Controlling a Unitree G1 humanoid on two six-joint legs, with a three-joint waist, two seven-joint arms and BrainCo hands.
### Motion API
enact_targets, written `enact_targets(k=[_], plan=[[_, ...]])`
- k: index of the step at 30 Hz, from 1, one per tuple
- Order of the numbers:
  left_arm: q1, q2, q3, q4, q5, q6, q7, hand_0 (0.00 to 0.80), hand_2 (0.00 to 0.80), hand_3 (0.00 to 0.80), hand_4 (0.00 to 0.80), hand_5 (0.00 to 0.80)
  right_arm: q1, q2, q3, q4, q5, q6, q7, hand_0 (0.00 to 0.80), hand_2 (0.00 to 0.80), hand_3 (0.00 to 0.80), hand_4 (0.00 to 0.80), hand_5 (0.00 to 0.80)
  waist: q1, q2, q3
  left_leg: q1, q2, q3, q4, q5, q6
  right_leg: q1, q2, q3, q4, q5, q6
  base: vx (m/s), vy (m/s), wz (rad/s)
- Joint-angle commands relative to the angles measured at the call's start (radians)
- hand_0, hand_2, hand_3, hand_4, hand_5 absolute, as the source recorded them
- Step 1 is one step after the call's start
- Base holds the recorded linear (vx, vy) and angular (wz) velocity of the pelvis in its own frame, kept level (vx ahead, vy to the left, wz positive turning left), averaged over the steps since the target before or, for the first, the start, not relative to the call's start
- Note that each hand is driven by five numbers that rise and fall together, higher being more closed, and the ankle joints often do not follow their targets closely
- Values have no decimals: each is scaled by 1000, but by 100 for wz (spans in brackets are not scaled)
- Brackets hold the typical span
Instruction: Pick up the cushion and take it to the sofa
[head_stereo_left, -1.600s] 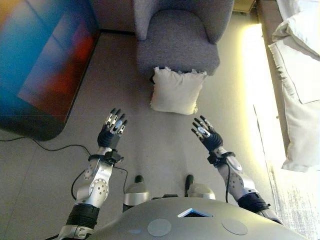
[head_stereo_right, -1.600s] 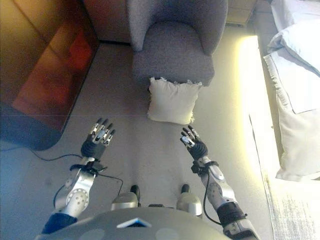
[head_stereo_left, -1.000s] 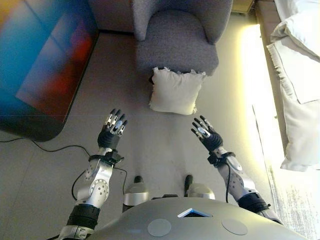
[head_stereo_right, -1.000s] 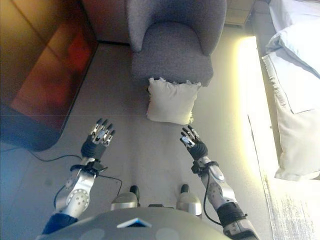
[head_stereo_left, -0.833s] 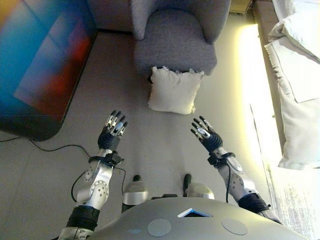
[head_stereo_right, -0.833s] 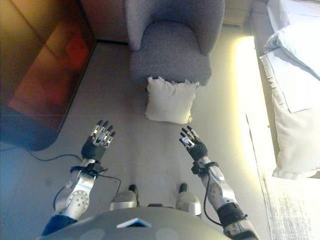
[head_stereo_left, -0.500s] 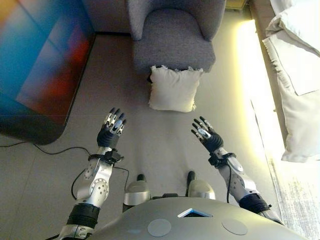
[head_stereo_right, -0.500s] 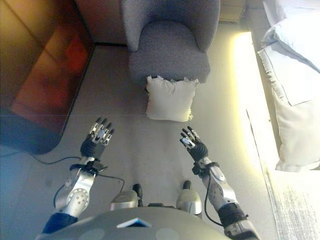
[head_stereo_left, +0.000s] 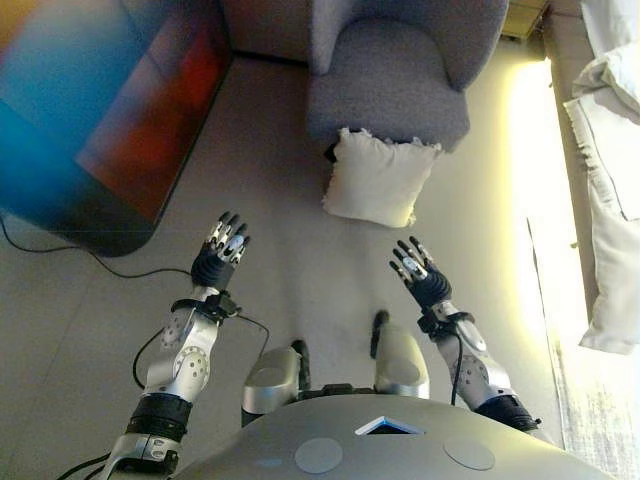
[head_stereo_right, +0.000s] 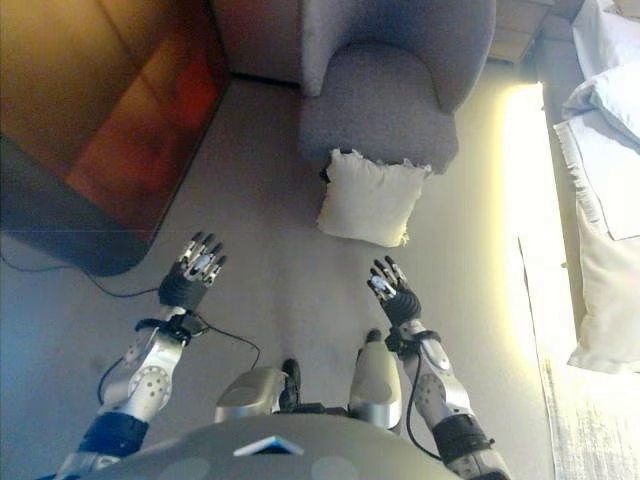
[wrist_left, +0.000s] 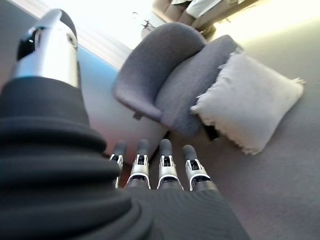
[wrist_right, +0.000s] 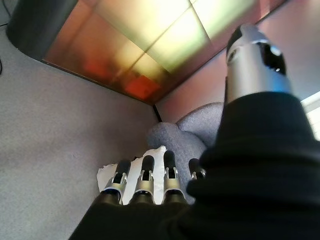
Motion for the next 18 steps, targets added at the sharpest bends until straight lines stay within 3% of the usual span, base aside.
enact_targets(k=[1,3,6,8,9,10,11,12,14,16,18], plan=[[14,20,8,-123,12,-27,-55,0,0,0,0,0,-17,1,-39,-36,35,-34,14,0,0,0,0,0,-52,-12,-20,260,-24,-60,-14,-202,-17,-73,43,-49,-161,298,-11,636,-139,40],[40,10,7,-129,23,-21,-55,0,0,0,0,0,-3,7,-43,-14,29,-33,34,0,0,0,0,0,-55,-3,-33,280,-12,-65,4,-201,-16,-61,48,-76,-148,275,-19,626,-154,58],[75,-20,-2,-135,48,-12,-21,0,0,0,0,0,6,5,-30,-14,6,-7,28,0,0,0,0,0,-71,22,-70,343,46,-42,25,-97,-70,-48,62,-108,-58,243,-37,555,-125,14],[96,-28,10,-159,46,-4,-1,0,0,0,0,0,32,-11,-24,-61,-4,22,31,0,0,0,0,0,-94,48,-111,359,121,-6,86,60,-129,-37,98,-77,18,194,-75,481,-145,-25],[96,-27,18,-167,35,2,4,0,0,0,0,0,39,-17,-24,-70,-5,27,33,0,0,0,0,0,-100,53,-124,352,141,6,142,118,-150,-24,113,-70,31,169,-94,455,-209,-21],[90,-30,25,-174,20,3,10,0,0,0,0,0,35,-25,-23,-66,-8,25,42,0,0,0,0,0,-100,57,-133,333,163,22,256,177,-174,-1,134,-72,42,140,-121,463,-265,-17],[80,-36,29,-178,16,6,23,0,0,0,0,0,26,-33,-19,-61,-5,23,52,0,0,0,0,0,-94,40,-139,282,175,32,402,231,-187,37,139,-75,40,114,-153,442,-277,-25],[70,-41,28,-180,14,9,33,0,0,0,0,0,19,-37,-14,-59,-3,19,56,0,0,0,0,0,-86,21,-142,213,170,33,492,252,-182,71,135,-72,33,97,-175,421,-239,-24],[50,-50,11,-179,15,2,53,0,0,0,0,0,-7,-46,6,-32,1,-11,65,0,0,0,0,0,-42,-3,-120,38,147,30,626,204,-140,154,144,-50,20,63,-198,350,-123,-47],[36,-47,5,-179,13,-1,64,0,0,0,0,0,-28,-51,17,-20,19,-28,65,0,0,0,0,0,-8,-21,-99,-73,134,30,561,205,-109,208,145,-27,16,34,-203,302,30,-94],[35,-36,4,-180,10,-10,63,0,0,0,0,0,-37,-55,12,-23,33,-29,59,0,0,0,0,0,14,-16,-81,-117,158,30,437,208,-94,241,162,2,27,-2,-201,313,148,-69]])
